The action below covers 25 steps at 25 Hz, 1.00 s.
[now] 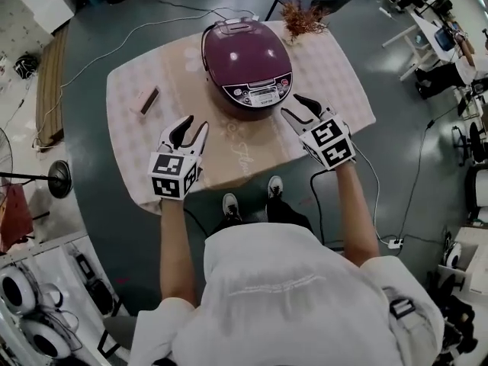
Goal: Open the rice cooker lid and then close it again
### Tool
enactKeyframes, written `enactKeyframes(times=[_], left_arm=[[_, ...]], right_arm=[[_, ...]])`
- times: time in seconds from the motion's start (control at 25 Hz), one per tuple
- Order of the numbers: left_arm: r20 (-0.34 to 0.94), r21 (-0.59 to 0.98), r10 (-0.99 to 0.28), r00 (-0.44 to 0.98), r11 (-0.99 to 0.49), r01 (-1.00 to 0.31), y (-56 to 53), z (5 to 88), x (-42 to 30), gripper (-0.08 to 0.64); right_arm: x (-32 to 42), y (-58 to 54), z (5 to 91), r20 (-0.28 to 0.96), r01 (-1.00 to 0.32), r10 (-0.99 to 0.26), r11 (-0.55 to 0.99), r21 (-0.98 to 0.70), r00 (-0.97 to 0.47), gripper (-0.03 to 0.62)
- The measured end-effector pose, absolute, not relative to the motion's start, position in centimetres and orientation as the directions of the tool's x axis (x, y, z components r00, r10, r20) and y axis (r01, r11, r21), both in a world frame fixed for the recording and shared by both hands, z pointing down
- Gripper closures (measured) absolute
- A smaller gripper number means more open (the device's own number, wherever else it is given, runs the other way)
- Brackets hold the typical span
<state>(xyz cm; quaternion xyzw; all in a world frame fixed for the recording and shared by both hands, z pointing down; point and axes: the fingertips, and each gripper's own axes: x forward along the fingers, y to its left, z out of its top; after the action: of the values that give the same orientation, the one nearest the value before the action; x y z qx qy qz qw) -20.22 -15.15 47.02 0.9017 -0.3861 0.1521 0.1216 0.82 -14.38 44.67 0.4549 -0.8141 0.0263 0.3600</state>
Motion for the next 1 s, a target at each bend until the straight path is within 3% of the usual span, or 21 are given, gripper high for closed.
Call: enactKeyframes(times=[0.64,1.0], left_arm=[[0.484,0.106,-0.744,0.462,-0.474,-0.874,-15.4,49.2,-20.4,0.4],[0.492,0.104,-0.776,0.395,-0.398,-0.912,-15.8,49.1,-18.7,0.4]], right_arm=[[-2.2,-21.3,49.2,0.656,-0.519,-0.505,0.832,0.197,-0.561,0.419],[-4.0,-21.7,51.5,0.702,-0.267,-0.323,0.944,0.192,-0.635,0.429]])
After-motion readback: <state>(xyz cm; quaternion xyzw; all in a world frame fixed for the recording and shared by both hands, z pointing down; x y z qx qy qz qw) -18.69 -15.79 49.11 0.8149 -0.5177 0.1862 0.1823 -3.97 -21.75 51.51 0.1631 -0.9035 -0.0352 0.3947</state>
